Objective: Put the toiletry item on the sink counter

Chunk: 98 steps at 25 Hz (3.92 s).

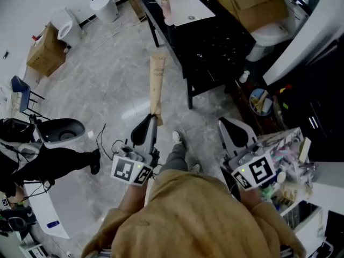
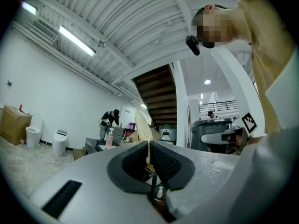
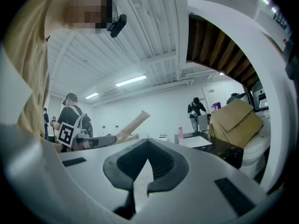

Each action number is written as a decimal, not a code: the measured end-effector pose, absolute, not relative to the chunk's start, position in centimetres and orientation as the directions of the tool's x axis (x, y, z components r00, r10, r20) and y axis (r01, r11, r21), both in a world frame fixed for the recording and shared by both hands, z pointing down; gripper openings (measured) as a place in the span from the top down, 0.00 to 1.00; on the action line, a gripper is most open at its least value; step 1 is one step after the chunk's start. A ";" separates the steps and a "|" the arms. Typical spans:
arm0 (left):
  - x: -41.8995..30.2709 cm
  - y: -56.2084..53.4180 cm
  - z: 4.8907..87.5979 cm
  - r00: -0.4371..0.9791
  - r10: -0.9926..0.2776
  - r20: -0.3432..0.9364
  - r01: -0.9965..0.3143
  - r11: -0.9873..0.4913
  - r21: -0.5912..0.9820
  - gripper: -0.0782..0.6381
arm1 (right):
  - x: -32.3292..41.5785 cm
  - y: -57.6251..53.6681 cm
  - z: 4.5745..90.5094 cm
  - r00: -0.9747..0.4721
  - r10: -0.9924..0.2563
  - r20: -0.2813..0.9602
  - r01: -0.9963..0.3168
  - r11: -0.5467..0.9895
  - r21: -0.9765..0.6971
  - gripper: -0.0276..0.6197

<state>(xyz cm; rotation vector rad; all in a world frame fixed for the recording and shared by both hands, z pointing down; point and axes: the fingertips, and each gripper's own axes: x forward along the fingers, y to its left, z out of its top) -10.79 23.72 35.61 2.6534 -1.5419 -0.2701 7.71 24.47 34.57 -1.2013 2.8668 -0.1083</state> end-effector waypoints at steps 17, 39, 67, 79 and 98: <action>-13.0 0.8 38.6 0.590 -0.801 -0.103 -0.778 -0.598 0.191 0.87 | 4.0 3.6 34.6 -0.631 -0.773 0.066 -0.776 0.630 -0.036 0.96; -7.6 -13.3 41.9 0.679 -0.734 -0.016 -0.705 -0.658 0.267 0.87 | 6.2 -11.4 36.2 -0.607 -0.787 0.112 -0.794 0.600 -0.096 0.95; 0.9 -23.1 51.6 0.640 -0.693 0.332 -0.765 -0.614 0.194 0.87 | 12.4 -15.4 37.8 -0.648 -0.758 0.078 -0.758 0.631 -0.163 0.95; 2.7 -27.1 56.4 0.595 -0.611 0.521 -0.768 -0.623 0.147 0.87 | 14.5 -14.7 38.6 -0.623 -0.778 0.079 -0.777 0.603 -0.179 0.95; 1.0 -28.2 57.0 0.640 -0.593 0.489 -0.739 -0.650 0.177 0.54 | 12.0 -15.1 39.2 -0.614 -0.782 0.109 -0.786 0.593 -0.177 0.95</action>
